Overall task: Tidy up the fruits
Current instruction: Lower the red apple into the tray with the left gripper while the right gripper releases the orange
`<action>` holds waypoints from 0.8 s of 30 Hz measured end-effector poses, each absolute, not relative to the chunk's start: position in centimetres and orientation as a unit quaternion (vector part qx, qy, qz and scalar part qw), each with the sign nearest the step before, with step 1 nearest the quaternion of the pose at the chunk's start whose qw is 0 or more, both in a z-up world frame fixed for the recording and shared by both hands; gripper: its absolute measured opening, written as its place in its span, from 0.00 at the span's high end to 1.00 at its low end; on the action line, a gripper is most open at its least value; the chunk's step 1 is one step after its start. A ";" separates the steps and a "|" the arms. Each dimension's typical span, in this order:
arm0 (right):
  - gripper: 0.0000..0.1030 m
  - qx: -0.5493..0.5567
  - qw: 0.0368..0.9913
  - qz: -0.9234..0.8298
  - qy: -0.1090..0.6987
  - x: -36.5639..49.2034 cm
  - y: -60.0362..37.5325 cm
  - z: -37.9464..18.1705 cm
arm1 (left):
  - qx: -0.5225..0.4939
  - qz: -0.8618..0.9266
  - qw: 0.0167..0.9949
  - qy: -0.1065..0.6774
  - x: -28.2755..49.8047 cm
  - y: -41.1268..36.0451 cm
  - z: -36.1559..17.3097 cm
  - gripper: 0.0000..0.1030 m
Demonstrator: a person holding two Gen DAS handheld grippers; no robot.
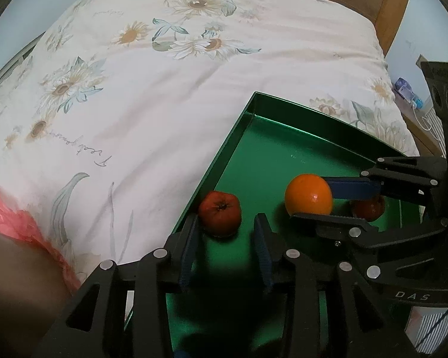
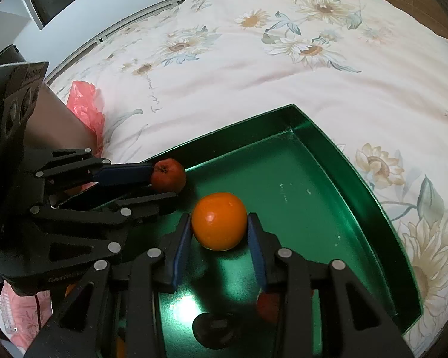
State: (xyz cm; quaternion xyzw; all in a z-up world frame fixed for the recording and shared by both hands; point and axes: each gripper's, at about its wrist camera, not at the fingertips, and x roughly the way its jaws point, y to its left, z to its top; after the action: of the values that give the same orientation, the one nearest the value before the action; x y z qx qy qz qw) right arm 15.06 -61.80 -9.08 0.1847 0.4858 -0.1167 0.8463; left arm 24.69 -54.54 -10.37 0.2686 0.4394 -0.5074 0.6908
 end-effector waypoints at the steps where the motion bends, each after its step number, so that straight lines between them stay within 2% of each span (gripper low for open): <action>1: 0.72 0.186 0.846 -0.118 0.485 15.1 -61.9 -9.1 | 0.270 -0.507 0.691 0.438 24.6 -54.6 -10.4 0.68; 6: 0.72 0.188 0.845 -0.120 0.487 15.1 -62.0 -9.2 | 0.274 -0.511 0.687 0.439 24.6 -54.7 -10.5 0.67; 11: 0.72 0.186 0.843 -0.120 0.490 15.3 -62.0 -9.2 | 0.235 -0.521 0.677 0.464 25.6 -54.3 -10.4 0.65; 24: 0.72 0.187 0.847 -0.112 0.484 15.1 -61.9 -9.2 | 0.246 -0.512 0.664 0.486 25.7 -54.6 -10.5 0.64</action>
State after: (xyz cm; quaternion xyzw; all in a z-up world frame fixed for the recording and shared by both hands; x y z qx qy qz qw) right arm 15.13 -61.86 -9.22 0.1871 0.4842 -0.1117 0.8474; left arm 25.71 -54.59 -10.51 0.2465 0.4859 -0.5119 0.6642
